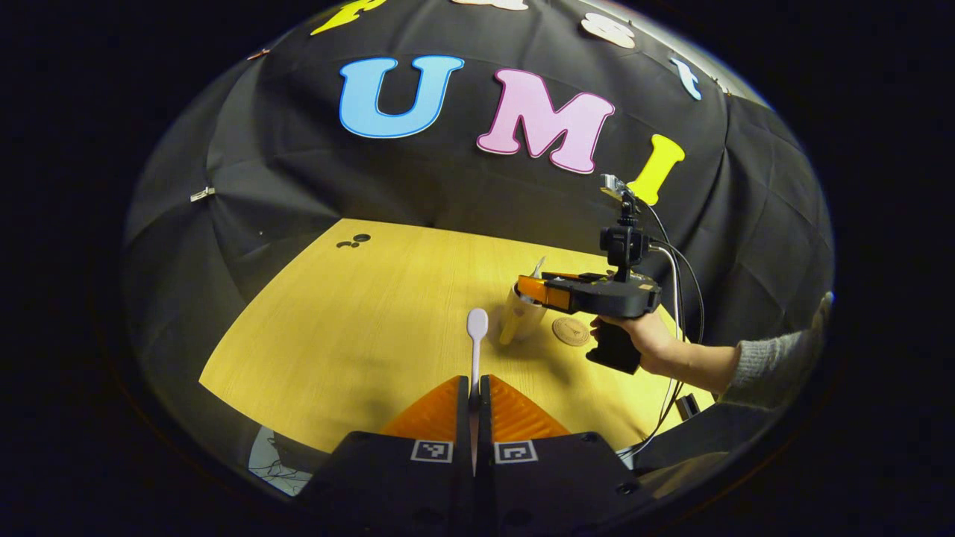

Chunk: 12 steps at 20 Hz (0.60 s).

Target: Put the toothbrush and toothpaste on the desktop into the cup, then pick up the cup and place it on the coaster on the desktop.

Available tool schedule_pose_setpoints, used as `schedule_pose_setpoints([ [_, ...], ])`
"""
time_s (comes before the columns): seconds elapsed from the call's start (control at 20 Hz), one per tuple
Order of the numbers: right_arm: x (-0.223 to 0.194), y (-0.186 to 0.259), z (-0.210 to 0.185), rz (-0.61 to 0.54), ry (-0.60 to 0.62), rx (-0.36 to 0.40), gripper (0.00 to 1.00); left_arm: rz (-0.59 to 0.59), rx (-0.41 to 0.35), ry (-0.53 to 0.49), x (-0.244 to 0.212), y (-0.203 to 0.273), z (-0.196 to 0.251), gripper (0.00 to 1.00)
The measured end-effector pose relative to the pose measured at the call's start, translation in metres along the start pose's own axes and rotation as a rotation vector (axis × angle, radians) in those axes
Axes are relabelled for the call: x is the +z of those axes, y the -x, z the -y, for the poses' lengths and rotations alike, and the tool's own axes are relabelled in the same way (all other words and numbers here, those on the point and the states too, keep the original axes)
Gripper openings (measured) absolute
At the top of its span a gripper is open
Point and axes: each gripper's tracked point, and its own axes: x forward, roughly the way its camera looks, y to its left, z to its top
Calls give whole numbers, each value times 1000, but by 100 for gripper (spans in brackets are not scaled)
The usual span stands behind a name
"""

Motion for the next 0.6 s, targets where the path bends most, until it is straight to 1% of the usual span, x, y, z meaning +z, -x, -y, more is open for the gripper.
schedule_pose_setpoints([
  [0.05,2,7,-4,1,-14,12,75,14,-5,-6,8,-2,3,6],
  [0.1,4,16,-6,2,-20,23,80,29,-14,-10,15,-7,8,6],
  [0.15,7,26,-6,4,-22,29,82,45,-24,-14,25,-12,13,6],
  [0.4,8,97,-8,-14,-41,55,83,147,-97,-46,79,-49,45,6],
  [0.6,-7,158,5,-34,-48,37,83,230,-163,-11,124,-93,75,6],
])
